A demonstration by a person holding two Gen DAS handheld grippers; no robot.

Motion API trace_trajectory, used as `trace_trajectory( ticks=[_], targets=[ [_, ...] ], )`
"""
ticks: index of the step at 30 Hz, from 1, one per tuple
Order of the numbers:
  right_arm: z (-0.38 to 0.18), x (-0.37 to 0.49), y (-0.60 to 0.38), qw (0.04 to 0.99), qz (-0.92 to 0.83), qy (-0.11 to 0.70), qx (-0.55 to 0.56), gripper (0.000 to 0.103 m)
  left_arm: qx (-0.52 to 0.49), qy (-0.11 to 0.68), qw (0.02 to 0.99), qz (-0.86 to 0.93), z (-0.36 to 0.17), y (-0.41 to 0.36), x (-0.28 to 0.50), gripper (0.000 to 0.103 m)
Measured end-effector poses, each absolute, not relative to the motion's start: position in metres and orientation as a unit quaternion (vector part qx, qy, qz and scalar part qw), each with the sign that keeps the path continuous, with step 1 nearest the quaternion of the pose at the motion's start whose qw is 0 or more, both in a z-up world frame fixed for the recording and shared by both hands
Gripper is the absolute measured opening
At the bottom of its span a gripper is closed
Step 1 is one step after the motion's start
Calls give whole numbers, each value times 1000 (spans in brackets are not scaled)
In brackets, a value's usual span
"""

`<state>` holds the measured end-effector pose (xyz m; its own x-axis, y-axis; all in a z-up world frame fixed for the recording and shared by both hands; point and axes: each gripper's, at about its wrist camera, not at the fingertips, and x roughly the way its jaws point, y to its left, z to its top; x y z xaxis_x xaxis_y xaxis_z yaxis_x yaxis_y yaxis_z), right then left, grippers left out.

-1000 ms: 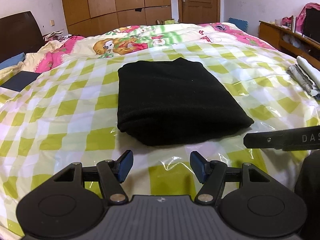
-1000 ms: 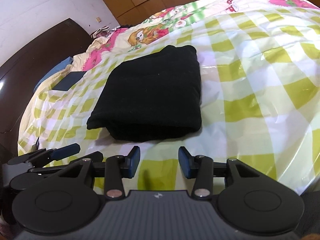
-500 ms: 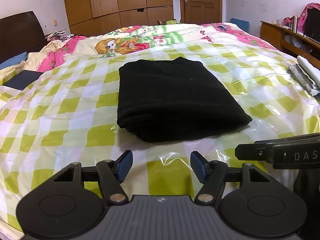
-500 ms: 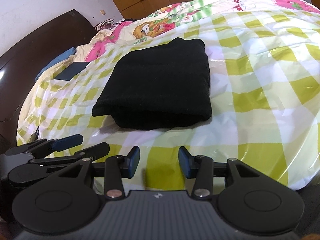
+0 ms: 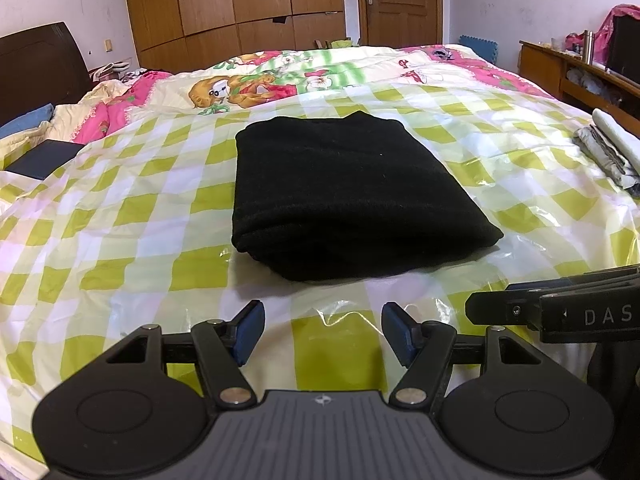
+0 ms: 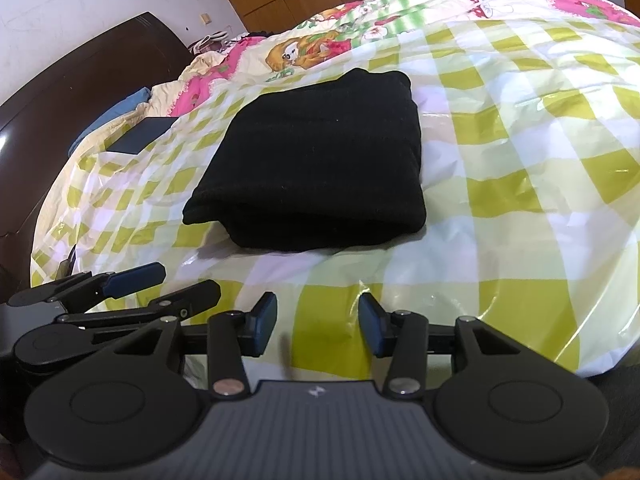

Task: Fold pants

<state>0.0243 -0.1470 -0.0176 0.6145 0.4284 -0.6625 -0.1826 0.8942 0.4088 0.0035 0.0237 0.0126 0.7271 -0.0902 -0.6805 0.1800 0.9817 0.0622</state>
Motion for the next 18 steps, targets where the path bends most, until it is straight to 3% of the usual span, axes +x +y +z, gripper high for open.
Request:
trace_trajectory(
  ticks=[18],
  targets=[
    [-19,23,-149,882,169,409,159,48,66,354,930,-76,14,21,1,85]
  ],
)
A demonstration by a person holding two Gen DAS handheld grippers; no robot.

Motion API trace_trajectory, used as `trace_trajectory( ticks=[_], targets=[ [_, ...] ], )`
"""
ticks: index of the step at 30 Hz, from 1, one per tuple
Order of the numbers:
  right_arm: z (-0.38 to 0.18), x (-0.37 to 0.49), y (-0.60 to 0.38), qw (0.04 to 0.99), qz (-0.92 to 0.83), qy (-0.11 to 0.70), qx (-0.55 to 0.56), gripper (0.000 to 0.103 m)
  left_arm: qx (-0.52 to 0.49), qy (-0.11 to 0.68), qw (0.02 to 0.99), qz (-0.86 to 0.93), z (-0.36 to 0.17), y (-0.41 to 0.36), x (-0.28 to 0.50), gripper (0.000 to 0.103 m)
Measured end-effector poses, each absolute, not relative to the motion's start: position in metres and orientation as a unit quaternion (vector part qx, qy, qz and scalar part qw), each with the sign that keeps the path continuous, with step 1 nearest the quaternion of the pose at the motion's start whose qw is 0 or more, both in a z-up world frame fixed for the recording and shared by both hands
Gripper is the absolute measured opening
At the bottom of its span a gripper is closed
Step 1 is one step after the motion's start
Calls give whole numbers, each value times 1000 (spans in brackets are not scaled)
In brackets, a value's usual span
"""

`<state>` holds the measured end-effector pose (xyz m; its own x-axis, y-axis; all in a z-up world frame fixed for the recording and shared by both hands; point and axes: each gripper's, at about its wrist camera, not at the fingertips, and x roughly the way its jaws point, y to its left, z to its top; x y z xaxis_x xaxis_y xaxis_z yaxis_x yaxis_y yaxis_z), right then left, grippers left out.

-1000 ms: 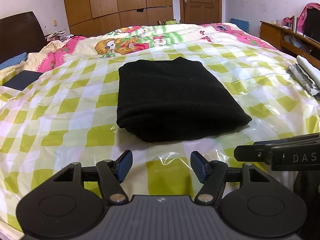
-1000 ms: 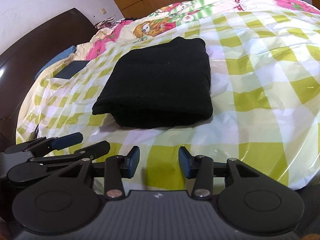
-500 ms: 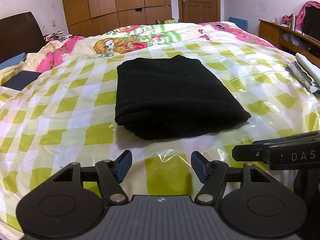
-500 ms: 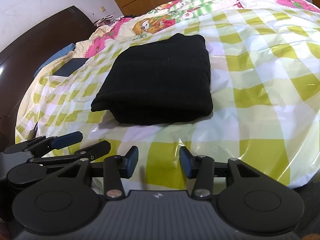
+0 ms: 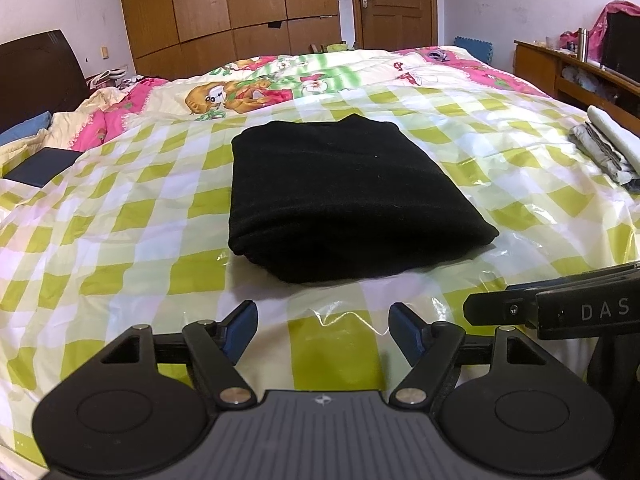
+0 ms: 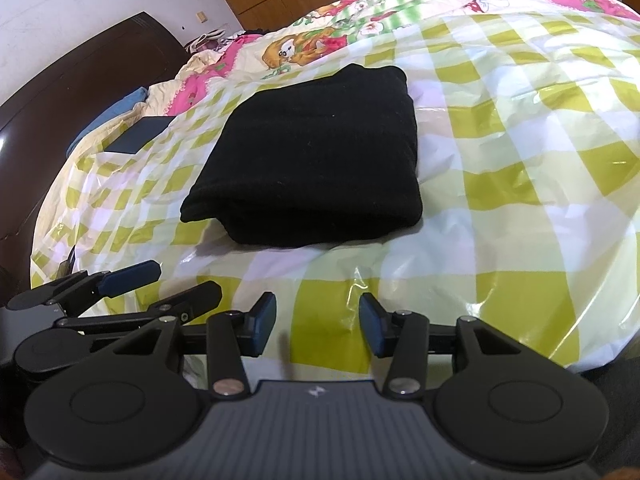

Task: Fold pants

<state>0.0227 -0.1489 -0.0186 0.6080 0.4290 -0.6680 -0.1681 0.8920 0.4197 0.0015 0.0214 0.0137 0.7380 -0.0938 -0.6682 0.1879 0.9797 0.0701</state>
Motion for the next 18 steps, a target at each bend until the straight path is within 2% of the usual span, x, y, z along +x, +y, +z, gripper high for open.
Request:
trace_trajectory(
  ticks=[5,18],
  targets=[
    [-19,22,-149,882,169,409,161,48,50,350,933,-73,15,27,1,93],
    [-16,20,-158,886,154,395,186,50,31,353,933,-65,13,33,5,99]
  ],
)
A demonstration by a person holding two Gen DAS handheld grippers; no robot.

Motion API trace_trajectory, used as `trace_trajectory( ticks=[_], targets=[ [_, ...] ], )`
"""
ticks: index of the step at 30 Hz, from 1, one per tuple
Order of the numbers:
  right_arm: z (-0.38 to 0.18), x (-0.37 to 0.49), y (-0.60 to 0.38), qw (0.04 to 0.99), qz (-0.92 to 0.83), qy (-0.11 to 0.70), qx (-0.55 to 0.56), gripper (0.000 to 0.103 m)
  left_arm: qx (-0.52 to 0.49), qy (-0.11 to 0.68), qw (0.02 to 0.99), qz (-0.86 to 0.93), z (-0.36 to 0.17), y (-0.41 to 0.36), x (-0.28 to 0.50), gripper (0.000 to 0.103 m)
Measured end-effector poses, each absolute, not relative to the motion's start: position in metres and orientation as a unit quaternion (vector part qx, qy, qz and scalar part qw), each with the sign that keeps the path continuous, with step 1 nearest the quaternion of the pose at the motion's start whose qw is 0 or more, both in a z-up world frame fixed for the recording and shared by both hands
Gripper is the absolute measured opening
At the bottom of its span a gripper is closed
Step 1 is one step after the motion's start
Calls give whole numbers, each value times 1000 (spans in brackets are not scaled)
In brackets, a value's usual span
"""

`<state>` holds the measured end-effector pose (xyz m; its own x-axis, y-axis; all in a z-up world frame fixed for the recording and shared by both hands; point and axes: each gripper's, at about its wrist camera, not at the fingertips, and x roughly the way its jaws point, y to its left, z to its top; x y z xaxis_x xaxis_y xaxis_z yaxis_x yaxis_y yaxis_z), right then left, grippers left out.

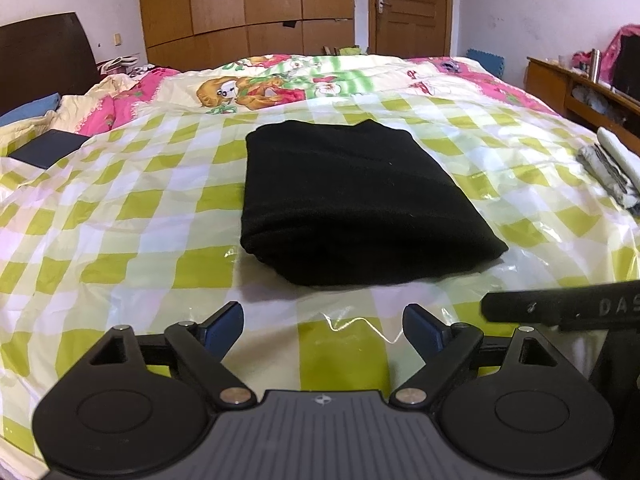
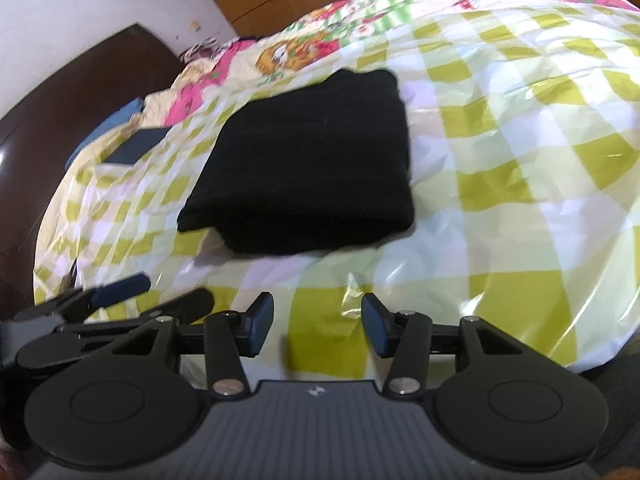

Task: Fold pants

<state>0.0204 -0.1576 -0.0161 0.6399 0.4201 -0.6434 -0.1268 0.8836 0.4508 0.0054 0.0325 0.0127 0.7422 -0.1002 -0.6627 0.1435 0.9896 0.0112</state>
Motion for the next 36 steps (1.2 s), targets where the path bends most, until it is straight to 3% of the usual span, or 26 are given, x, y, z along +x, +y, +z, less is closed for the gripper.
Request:
trace_trajectory(
  ticks=[11,36],
  targets=[
    [-13,25,-158,900,136,377,171,51,-15,348,936,-45,12,48,14,103],
    [-19,33,-148,905,148,375,136,51,6,365,930,-49,4,40,18,103]
  ],
)
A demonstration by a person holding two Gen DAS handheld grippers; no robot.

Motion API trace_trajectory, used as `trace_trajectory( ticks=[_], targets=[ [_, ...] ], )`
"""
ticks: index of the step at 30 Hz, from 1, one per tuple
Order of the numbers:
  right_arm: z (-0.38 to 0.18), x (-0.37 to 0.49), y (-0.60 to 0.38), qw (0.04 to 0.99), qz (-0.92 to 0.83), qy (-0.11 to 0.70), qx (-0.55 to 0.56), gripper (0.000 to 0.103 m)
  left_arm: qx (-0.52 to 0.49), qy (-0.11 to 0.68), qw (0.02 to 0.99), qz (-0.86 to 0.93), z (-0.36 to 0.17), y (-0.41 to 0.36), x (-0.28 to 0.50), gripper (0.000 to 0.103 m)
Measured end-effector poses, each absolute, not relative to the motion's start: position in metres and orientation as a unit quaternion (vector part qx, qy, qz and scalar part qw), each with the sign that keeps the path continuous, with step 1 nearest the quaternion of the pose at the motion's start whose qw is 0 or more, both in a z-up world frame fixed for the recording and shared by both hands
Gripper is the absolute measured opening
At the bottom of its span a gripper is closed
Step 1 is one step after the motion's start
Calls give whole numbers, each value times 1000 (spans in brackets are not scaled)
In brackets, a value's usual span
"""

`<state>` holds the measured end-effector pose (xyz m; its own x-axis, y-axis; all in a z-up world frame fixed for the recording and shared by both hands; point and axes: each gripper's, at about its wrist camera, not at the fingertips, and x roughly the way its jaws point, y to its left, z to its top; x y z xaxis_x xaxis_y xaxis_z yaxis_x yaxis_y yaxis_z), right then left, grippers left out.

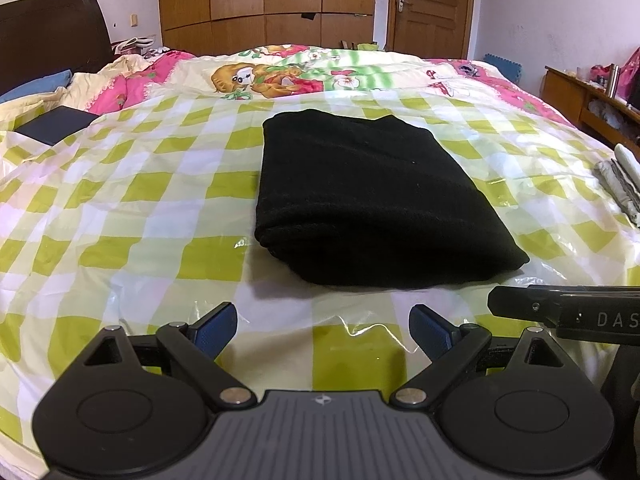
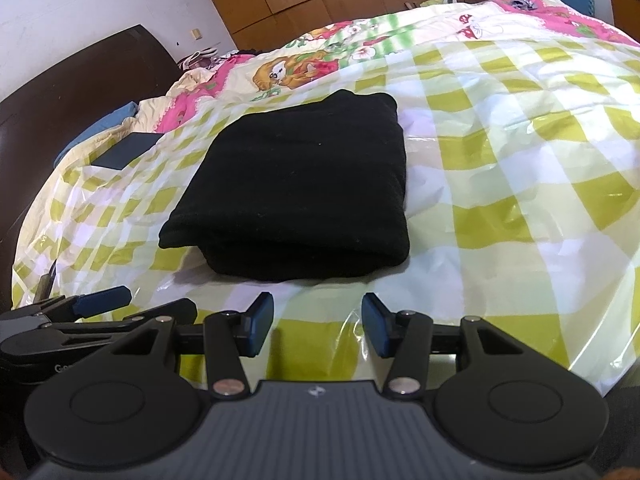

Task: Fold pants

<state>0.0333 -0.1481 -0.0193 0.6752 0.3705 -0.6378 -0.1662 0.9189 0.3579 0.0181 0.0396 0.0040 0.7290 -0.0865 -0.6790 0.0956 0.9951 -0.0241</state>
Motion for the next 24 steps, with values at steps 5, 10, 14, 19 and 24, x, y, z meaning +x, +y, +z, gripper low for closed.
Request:
trace_trajectory(
  ticks=[5,10,14,19,24],
  targets=[
    [-20,34,-147,905,148,375,137,51,7,362,931,-52,5,39,17,103],
    [-20,35,-147,905,149,376,133,51,3,361,931,-51,5,40,17,103],
    [-20,36,-147,905,149,376,133,51,2,360,932,-50,5,40,17,103],
    [-20,36,-147,906,149,373,132,51,-1,356,933,-50,6,42,17,103],
    [-20,36,-147,906,150,373,131,51,1,356,933,-50,7,41,17,103]
  ],
)
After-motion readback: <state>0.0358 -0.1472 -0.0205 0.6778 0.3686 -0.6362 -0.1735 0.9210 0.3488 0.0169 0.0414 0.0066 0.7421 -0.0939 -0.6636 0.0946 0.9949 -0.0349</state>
